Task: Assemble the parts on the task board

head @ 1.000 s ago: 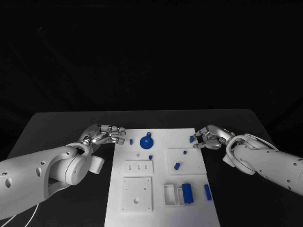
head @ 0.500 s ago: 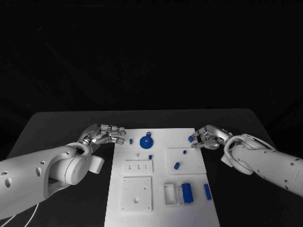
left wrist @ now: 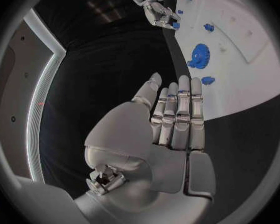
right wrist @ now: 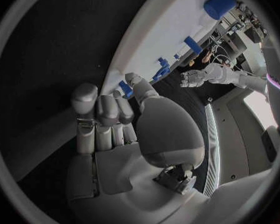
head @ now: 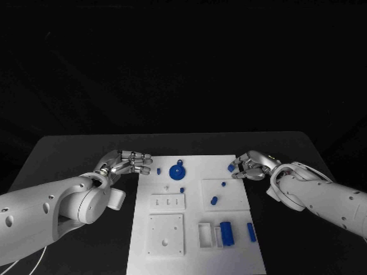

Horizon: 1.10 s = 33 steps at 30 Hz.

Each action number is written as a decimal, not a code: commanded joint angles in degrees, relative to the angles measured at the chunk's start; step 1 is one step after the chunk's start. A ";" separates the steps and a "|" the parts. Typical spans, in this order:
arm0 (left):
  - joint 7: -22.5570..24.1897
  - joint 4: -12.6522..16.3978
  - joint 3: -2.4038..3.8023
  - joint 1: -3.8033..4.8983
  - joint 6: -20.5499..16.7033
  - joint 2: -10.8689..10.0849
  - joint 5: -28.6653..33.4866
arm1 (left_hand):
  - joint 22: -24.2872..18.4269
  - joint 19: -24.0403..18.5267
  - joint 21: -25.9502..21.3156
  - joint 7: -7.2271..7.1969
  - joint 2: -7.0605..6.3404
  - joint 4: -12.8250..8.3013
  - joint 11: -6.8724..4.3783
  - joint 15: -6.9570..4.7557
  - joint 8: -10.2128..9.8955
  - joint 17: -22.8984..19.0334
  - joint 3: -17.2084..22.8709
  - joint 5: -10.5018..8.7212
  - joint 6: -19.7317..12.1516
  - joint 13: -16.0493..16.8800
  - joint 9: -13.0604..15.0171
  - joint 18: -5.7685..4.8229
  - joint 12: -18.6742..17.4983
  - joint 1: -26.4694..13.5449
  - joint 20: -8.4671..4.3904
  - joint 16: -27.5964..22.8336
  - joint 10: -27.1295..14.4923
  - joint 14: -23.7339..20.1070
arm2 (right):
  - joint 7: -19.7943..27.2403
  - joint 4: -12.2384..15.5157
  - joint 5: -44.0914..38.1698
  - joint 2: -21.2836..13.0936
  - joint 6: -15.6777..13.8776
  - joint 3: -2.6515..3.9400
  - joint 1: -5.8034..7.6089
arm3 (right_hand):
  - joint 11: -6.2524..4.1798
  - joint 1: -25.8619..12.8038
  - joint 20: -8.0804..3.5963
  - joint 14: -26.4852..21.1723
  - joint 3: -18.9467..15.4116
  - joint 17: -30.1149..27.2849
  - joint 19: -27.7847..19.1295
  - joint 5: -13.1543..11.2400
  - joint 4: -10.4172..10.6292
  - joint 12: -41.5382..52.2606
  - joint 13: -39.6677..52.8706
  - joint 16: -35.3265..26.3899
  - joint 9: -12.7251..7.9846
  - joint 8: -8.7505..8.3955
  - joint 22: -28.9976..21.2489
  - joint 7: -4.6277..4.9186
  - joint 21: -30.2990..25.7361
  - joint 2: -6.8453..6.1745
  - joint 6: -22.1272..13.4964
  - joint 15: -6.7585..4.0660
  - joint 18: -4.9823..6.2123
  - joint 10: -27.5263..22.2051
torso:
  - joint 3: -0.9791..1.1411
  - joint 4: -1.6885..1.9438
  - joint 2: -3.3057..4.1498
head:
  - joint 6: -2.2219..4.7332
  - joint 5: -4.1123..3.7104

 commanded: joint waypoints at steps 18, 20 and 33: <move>0.40 0.20 0.04 0.04 1.00 0.03 -0.10 | -0.02 0.09 0.27 0.04 -0.19 0.14 0.00 0.21 0.06 0.00 0.28 -0.06 -0.33 0.03 -0.06 0.16 -0.10 -0.23 -0.07 -0.08 -0.34 0.19 | 1.28 -0.49 -0.42 0.63 1.74 -0.01 -0.10 | -2.87 -0.35 -2.05 -0.35 16.52 -0.05 -0.90 -6.64 -2.62 -0.54 -0.13 -0.62 0.09 0.09 5.34 -2.88 0.32 -1.15 0.34 -1.93 -1.43 -0.88 | 0.06 0.04 0.01 | -0.05 -0.19; 0.39 0.21 0.04 0.04 1.00 0.01 -0.11 | -0.02 0.09 0.27 0.04 -0.19 0.14 0.00 0.21 0.06 0.00 0.28 -0.06 -0.33 0.03 -0.06 0.16 -0.10 -0.23 -0.07 -0.08 -0.34 0.19 | 1.30 -0.54 -0.53 0.78 1.79 0.00 -0.10 | -2.93 -0.36 -2.06 -0.34 16.61 -0.01 -0.93 -7.05 -2.58 -0.56 -0.15 -0.61 0.08 0.07 5.33 -3.00 0.32 -1.09 0.36 -1.94 -1.45 -0.91 | 0.06 0.04 0.02 | -0.08 -0.21; 0.31 0.45 0.06 0.05 1.02 -0.17 -0.22 | 0.02 0.00 0.43 0.05 -0.17 0.17 0.00 0.21 0.05 0.00 0.28 -0.14 -0.35 0.03 -0.06 0.16 -0.10 -0.17 -0.08 -0.08 -0.31 0.19 | 1.40 -1.22 -0.82 1.71 1.87 0.00 -0.10 | -2.87 -0.26 -2.06 -0.33 16.26 0.06 -0.93 -7.06 -2.51 -0.65 -0.29 -0.65 0.07 0.08 5.32 -2.87 0.36 -1.25 -0.46 -1.92 -1.46 -0.89 | 0.09 -0.01 0.01 | -0.27 -0.12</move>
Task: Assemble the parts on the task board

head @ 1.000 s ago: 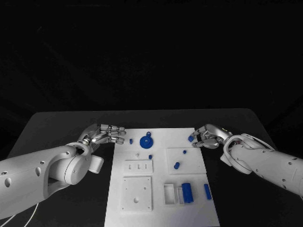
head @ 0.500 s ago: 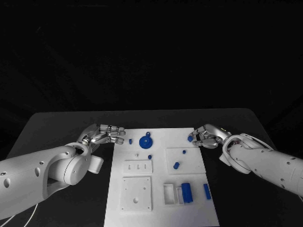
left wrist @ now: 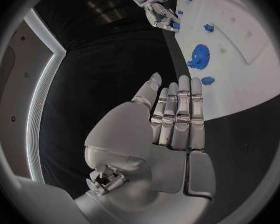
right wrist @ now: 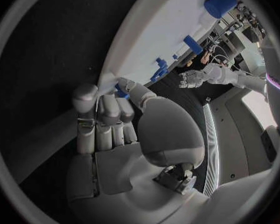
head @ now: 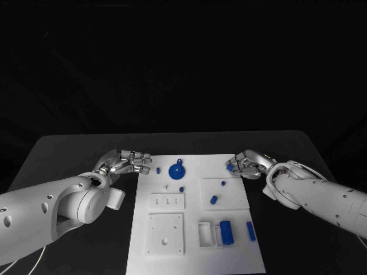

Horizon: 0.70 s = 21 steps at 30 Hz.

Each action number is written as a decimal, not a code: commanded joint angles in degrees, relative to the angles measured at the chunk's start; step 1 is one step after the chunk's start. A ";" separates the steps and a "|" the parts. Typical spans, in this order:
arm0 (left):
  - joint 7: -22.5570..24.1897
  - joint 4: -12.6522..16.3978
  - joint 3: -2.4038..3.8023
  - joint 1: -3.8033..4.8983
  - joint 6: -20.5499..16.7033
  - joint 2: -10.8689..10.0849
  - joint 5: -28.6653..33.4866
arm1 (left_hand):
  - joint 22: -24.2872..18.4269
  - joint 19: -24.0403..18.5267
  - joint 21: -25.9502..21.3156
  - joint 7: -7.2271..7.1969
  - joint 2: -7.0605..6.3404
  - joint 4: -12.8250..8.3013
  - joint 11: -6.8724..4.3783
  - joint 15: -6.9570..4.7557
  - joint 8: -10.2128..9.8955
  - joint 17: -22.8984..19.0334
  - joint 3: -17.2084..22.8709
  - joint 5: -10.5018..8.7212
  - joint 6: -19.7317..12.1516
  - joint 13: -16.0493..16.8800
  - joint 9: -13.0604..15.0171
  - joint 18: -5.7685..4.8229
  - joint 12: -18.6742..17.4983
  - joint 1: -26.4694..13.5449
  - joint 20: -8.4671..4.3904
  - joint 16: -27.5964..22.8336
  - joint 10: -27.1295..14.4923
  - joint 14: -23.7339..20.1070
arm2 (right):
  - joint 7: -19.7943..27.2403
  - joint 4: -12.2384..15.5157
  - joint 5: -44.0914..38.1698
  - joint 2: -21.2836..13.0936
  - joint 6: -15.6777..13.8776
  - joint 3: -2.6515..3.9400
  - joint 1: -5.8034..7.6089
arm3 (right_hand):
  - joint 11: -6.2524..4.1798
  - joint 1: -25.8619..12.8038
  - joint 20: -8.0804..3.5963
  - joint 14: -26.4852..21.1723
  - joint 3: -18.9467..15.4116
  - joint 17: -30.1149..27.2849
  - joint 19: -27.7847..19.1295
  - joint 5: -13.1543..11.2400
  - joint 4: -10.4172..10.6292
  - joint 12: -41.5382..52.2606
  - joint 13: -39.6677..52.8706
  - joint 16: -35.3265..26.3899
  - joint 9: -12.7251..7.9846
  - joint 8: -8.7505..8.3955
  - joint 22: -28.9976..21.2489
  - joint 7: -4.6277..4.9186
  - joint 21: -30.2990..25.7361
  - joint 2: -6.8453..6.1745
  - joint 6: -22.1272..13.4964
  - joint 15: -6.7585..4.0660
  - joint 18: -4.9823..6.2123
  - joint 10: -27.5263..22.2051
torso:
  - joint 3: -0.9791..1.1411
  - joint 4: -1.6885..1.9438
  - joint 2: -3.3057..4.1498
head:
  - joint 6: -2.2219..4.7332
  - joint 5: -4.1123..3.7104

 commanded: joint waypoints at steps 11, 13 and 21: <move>0.30 0.25 0.06 0.04 0.99 -0.03 -0.18 | 0.02 0.00 0.20 0.05 -0.17 0.18 0.00 0.20 0.05 0.00 0.28 -0.15 -0.35 0.03 -0.06 0.16 -0.10 -0.17 -0.08 -0.08 -0.31 0.19 | 0.62 -0.45 -0.78 0.27 1.35 -0.07 -0.14 | -0.35 0.03 -0.37 -0.06 -0.33 0.08 0.10 -0.22 0.05 -0.29 -0.18 -0.41 0.09 0.09 5.31 0.04 0.32 -0.08 -0.85 -0.27 -0.51 0.13 | 0.06 -0.10 -0.11 | -0.14 -0.06; 0.27 0.25 0.06 0.04 1.00 -0.03 -0.18 | 0.02 0.00 0.20 0.05 -0.17 0.18 0.00 0.20 0.05 0.00 0.28 -0.15 -0.35 0.03 -0.06 0.16 -0.10 -0.17 -0.08 -0.08 -0.31 0.19 | 0.70 -0.51 -0.78 0.27 1.53 -0.07 -0.14 | -0.40 0.15 -0.38 -0.06 -0.26 0.09 0.09 -0.31 -0.01 -0.30 -0.19 -0.41 0.10 0.11 5.31 -0.04 0.30 -0.01 -0.75 -0.29 -0.52 0.11 | 0.06 -0.10 -0.10 | -0.13 -0.07; 0.21 0.21 0.06 0.04 1.05 0.00 -0.20 | 0.02 0.00 0.20 0.05 -0.17 0.18 0.00 0.20 0.05 0.00 0.28 -0.15 -0.35 0.03 -0.06 0.16 -0.10 -0.17 -0.08 -0.08 -0.31 0.19 | 0.98 -0.58 -0.78 0.23 1.95 -0.07 -0.14 | -0.47 -0.08 -0.44 -0.13 -0.15 0.11 -0.02 -1.86 -0.02 -0.24 -0.22 -0.49 0.29 0.15 5.31 -0.16 0.32 0.51 2.88 -0.32 -0.58 -0.16 | 0.04 -0.05 -0.12 | -0.10 -0.18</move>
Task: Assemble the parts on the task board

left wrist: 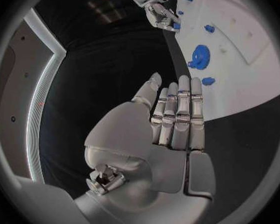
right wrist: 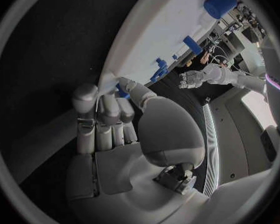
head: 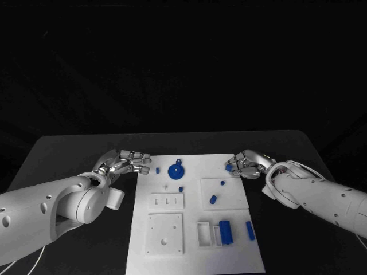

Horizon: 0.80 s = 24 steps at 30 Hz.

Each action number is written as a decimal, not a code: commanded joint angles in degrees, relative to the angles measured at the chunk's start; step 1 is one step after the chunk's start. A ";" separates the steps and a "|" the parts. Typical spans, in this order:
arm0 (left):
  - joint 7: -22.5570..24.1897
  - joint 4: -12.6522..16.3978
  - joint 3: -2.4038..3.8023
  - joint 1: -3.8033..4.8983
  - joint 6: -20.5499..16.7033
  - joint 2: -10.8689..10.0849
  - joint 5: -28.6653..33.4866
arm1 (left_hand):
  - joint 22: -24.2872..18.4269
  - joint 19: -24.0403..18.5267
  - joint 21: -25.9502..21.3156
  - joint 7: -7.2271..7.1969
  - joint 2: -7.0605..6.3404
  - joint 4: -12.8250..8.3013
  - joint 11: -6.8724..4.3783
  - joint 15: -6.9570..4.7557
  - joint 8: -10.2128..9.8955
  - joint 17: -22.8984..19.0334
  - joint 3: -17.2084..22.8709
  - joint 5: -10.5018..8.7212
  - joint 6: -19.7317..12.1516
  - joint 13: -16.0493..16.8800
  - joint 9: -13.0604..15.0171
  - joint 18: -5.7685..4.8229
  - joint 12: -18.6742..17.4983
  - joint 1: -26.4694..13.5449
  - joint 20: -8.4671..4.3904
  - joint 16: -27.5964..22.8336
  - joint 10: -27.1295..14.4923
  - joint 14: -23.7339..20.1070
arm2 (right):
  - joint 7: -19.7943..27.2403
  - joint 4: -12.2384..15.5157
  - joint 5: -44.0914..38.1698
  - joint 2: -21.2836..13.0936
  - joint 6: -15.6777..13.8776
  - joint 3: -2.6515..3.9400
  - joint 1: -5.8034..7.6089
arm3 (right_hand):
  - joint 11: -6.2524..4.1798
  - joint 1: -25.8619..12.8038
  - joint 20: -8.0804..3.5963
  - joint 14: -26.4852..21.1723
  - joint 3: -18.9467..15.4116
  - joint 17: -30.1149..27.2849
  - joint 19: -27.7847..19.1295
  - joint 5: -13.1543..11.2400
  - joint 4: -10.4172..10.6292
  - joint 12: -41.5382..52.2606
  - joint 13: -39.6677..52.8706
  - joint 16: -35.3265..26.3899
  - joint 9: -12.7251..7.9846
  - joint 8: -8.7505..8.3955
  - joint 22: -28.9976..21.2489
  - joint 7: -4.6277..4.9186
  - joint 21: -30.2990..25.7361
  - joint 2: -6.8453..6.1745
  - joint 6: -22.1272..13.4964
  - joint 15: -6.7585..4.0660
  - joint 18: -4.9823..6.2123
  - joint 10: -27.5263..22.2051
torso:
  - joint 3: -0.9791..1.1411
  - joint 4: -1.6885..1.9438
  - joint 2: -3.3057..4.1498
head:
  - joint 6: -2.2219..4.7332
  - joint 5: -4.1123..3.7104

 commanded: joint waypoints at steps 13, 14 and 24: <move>0.20 0.14 0.04 0.04 0.98 0.06 -0.19 | 0.02 0.00 0.21 0.05 -0.17 0.18 0.00 0.20 0.05 0.00 0.28 -0.14 -0.35 0.03 -0.06 0.16 -0.10 -0.17 -0.08 -0.08 -0.31 0.19 | 0.42 -0.11 -0.72 0.06 0.63 -0.07 -0.14 | 0.26 0.68 -0.04 0.03 -5.59 0.39 0.26 -6.25 0.51 0.45 0.33 -0.01 0.16 0.11 5.28 0.44 0.01 2.27 4.35 0.09 -0.44 0.17 | -0.07 0.04 0.00 | -0.03 -0.09; 0.19 0.14 0.04 0.04 0.98 0.06 -0.19 | 0.02 0.00 0.21 0.05 -0.17 0.18 0.00 0.20 0.05 0.00 0.28 -0.14 -0.35 0.03 -0.06 0.16 -0.10 -0.17 -0.08 -0.08 -0.31 0.19 | 0.40 -0.12 -0.72 0.06 0.55 -0.07 -0.14 | 0.32 0.71 -0.01 0.04 -5.90 0.41 0.28 -6.36 0.52 0.47 0.33 0.02 0.15 0.10 5.27 0.46 -0.06 2.35 4.52 0.13 -0.41 0.19 | -0.06 0.04 0.00 | 0.02 -0.10; 0.16 0.17 0.04 0.04 0.96 0.02 -0.20 | -0.01 -0.11 0.35 0.08 -0.16 0.19 0.02 0.22 0.04 0.00 0.24 -0.18 -0.46 0.03 -0.07 0.16 -0.09 -0.08 -0.06 -0.09 -0.34 0.16 | -0.03 -0.21 -0.75 0.17 -0.59 -0.07 -0.14 | 1.21 0.33 0.49 0.13 -10.49 0.52 0.55 -4.34 1.42 0.50 0.15 0.16 0.07 0.09 5.29 1.00 -0.27 2.21 4.21 0.72 -0.09 0.23 | -0.07 0.03 -0.03 | -0.01 -0.15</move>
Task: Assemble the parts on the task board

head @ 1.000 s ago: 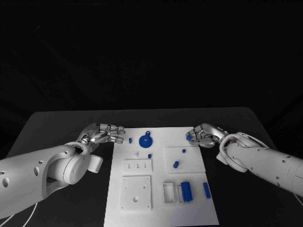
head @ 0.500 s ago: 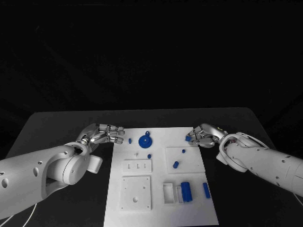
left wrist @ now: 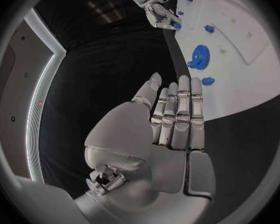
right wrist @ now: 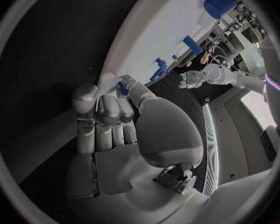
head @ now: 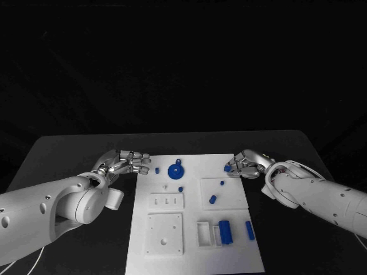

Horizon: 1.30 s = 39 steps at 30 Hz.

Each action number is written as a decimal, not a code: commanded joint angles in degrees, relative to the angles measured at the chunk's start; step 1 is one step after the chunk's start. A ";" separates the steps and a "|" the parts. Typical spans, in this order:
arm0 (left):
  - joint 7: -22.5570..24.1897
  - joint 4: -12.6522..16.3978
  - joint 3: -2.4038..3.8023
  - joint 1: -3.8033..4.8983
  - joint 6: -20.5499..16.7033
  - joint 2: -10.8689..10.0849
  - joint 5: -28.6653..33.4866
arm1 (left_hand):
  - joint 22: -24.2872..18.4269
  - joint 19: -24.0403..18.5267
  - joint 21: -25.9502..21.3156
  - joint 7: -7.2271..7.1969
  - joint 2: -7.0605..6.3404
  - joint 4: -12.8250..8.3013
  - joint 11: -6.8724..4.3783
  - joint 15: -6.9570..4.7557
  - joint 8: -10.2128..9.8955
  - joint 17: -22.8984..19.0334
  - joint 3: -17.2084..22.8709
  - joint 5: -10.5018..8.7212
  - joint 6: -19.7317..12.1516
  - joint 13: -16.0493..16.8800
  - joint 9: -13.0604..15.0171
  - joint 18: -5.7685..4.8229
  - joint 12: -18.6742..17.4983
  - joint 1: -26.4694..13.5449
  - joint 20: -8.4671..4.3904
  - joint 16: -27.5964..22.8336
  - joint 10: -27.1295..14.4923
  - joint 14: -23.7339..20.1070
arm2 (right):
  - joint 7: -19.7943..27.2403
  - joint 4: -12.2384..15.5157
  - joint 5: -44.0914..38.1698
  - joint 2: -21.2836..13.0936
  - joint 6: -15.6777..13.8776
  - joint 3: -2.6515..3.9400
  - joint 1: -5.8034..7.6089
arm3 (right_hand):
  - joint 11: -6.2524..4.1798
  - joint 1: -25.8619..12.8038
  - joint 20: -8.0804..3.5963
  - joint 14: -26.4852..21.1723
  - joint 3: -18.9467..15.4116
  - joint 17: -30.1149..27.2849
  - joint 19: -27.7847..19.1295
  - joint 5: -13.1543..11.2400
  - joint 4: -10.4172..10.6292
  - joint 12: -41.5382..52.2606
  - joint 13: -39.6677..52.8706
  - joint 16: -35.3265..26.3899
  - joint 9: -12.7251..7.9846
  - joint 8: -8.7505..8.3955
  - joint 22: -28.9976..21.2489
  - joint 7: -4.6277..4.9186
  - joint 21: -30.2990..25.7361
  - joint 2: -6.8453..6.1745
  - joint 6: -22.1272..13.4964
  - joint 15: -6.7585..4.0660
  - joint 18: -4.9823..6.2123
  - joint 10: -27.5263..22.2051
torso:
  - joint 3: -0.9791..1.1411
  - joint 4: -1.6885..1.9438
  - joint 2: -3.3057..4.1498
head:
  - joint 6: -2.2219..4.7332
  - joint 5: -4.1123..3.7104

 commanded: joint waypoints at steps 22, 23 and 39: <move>0.28 0.31 0.04 0.04 0.81 -0.16 -0.19 | -0.01 -0.11 0.35 0.08 -0.16 0.19 0.02 0.22 0.04 0.00 0.24 -0.19 -0.46 0.03 -0.07 0.16 -0.09 -0.08 -0.06 -0.09 -0.34 0.16 | -0.95 0.73 -1.07 -0.90 -1.50 -0.08 -0.15 | 1.68 1.39 1.56 -0.11 -6.34 0.21 0.62 3.23 1.74 0.54 -0.75 0.73 -0.01 0.17 5.36 1.87 -0.49 0.34 -1.95 1.65 1.13 -0.17 | 0.07 -0.07 -0.02 | 0.05 -0.20; 0.28 0.31 0.04 0.04 0.82 -0.17 -0.19 | -0.01 -0.11 0.35 0.08 -0.16 0.19 0.02 0.22 0.04 0.00 0.24 -0.19 -0.46 0.03 -0.07 0.16 -0.09 -0.08 -0.06 -0.09 -0.34 0.16 | -0.89 0.82 -1.05 -0.95 -1.45 -0.08 -0.15 | 1.57 1.26 1.47 -0.10 -5.79 0.23 0.62 2.95 1.52 0.58 -0.71 0.74 -0.07 0.10 5.37 1.71 -0.44 0.63 -1.38 1.56 1.06 -0.16 | 0.10 -0.09 -0.03 | 0.04 -0.23; 0.26 0.38 0.04 0.04 0.80 -0.27 -0.19 | -0.01 -0.11 0.35 0.08 -0.16 0.19 0.02 0.22 0.04 0.00 0.24 -0.19 -0.46 0.03 -0.07 0.16 -0.09 -0.08 -0.06 -0.09 -0.34 0.16 | -0.28 1.65 -0.60 -1.22 -0.39 -0.09 -0.16 | 0.82 -1.31 0.70 -0.19 6.00 0.31 0.15 0.62 -1.09 0.57 -0.31 0.51 0.00 0.12 5.36 0.70 -0.12 2.25 3.39 0.92 0.52 -0.45 | 0.03 0.02 0.04 | -0.06 -0.42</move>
